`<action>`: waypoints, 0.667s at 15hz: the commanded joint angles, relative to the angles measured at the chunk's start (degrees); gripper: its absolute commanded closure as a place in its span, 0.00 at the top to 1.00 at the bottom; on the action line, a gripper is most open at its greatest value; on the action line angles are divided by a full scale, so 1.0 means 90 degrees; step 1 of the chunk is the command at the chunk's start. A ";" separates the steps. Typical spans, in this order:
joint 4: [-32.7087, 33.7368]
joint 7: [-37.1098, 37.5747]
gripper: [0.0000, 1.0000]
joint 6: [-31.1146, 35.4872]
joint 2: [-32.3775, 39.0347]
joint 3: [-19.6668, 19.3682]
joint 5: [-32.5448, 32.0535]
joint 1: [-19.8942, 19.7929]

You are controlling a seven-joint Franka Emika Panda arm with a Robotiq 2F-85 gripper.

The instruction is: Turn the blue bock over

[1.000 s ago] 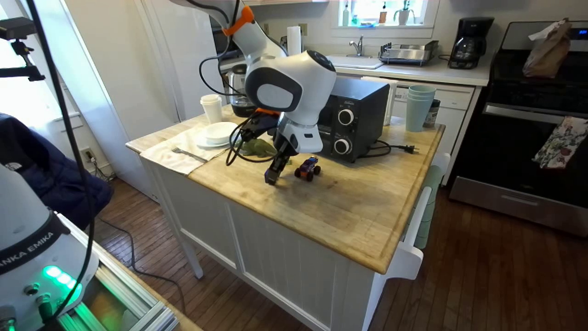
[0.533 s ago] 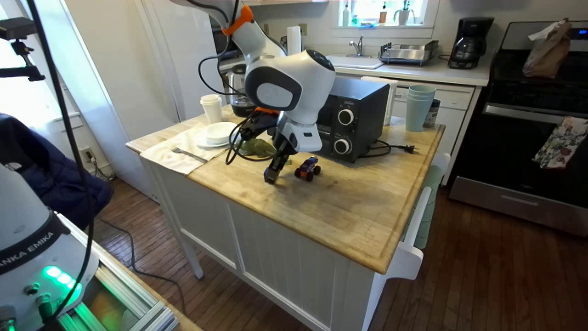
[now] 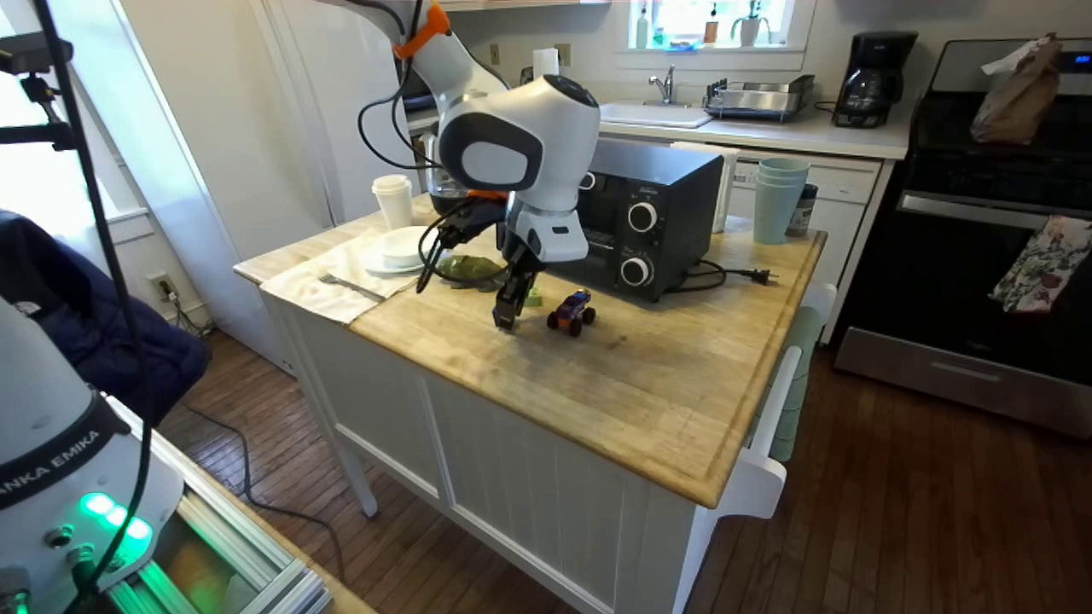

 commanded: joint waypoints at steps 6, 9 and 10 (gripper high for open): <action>-0.0958 0.1837 0.11 0.1254 -0.0629 -0.0532 -0.1302 0.0974; -0.1165 0.2469 0.11 0.1578 -0.0735 -0.0698 -0.1864 0.1187; -0.1231 0.2714 0.11 0.1678 -0.0763 -0.0772 -0.2096 0.1269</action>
